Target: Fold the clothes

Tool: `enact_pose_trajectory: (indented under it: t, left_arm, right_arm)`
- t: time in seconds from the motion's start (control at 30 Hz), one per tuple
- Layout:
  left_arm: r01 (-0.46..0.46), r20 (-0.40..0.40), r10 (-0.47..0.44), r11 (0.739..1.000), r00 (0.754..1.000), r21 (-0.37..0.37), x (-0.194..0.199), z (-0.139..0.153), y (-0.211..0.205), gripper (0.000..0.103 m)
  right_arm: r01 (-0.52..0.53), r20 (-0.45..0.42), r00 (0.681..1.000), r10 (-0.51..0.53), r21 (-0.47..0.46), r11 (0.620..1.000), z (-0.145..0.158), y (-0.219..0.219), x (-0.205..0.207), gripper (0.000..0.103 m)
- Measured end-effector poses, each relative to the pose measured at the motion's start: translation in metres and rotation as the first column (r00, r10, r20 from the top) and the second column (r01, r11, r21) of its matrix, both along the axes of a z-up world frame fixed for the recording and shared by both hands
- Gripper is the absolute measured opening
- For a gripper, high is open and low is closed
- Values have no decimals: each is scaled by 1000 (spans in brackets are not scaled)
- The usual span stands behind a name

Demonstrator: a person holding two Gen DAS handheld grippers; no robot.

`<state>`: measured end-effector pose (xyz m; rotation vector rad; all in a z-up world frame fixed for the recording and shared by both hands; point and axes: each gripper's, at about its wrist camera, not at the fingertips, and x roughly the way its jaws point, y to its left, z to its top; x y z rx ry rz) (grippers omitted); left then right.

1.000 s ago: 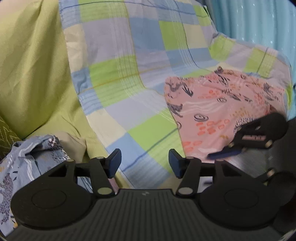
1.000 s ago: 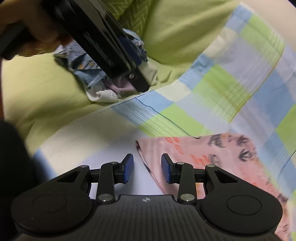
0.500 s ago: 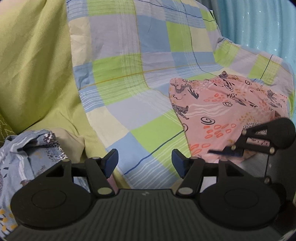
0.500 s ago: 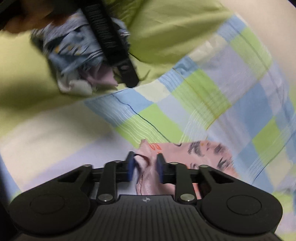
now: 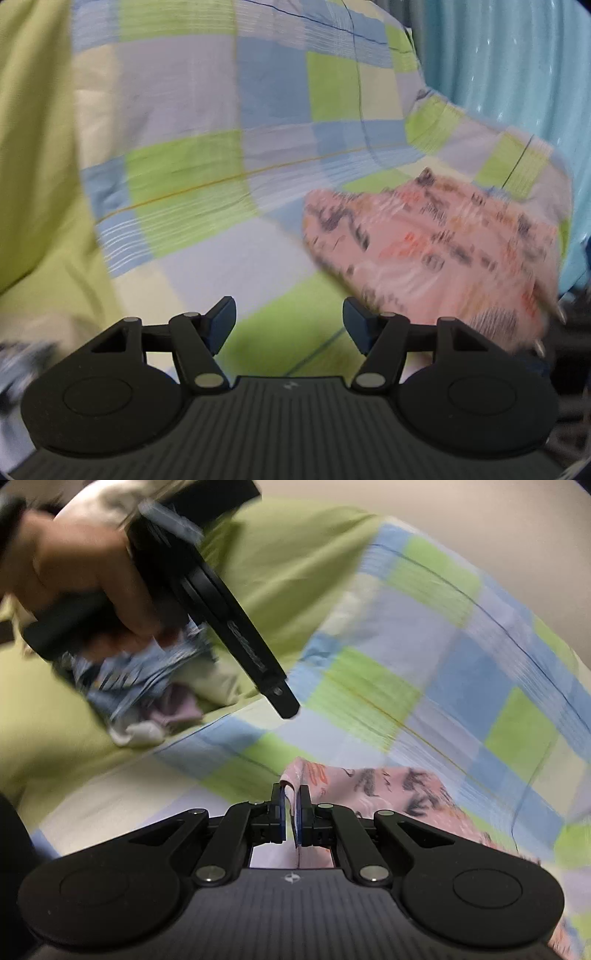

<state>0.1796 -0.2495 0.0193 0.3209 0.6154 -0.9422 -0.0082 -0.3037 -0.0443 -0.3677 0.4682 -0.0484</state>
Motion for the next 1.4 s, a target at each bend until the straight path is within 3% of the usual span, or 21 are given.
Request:
enact_pose_trajectory:
  t: [0.17,0.23,0.3,0.43,0.53,0.6,0.63,0.77,0.9,1.0,1.13,1.4]
  left_arm:
    - [14,-107,-14,1000,994,-2,52,-7,-74,58]
    - [18,-173,-17,1000,985,2,80,-19,-104,54]
    - [19,-209,-15,1000,978,17,103,-33,-133,44]
    - [44,-257,-29,998,966,54,135,-60,-178,36]
    - [79,-262,-49,991,964,105,143,-76,-199,26]
    - [90,-223,-62,989,973,117,141,-78,-203,6]
    - [91,-228,-63,989,972,115,141,-77,-203,1]
    - [75,-147,-51,984,988,161,127,-66,-205,0]
    - [99,-86,-83,973,993,206,111,-54,-213,0]
    - [113,-64,-101,963,993,244,106,-53,-217,0]
    - [137,-59,-126,957,990,255,109,-59,-217,0]
    - [171,-93,-150,938,984,302,118,-64,-223,0]
  right_arm:
    - [34,43,998,-37,63,997,14,-25,-16,3]
    - [35,47,998,-39,85,996,15,-35,-20,3]
    - [28,51,998,-34,109,994,14,-43,-25,3]
    - [18,52,998,-25,140,990,9,-59,-36,3]
    - [23,47,998,-32,169,985,2,-72,-39,3]
    - [26,42,998,-35,198,980,-2,-81,-41,3]
    - [28,42,998,-37,206,978,-4,-83,-42,3]
    - [24,33,999,-32,210,977,-11,-83,-44,3]
    - [20,10,1000,-22,159,987,-13,-71,-43,3]
    - [41,-14,999,-39,181,983,-4,-71,-35,3]
    - [62,-43,998,-53,247,967,-8,-87,-16,3]
    - [158,-250,967,-54,416,896,-15,-127,32,4]
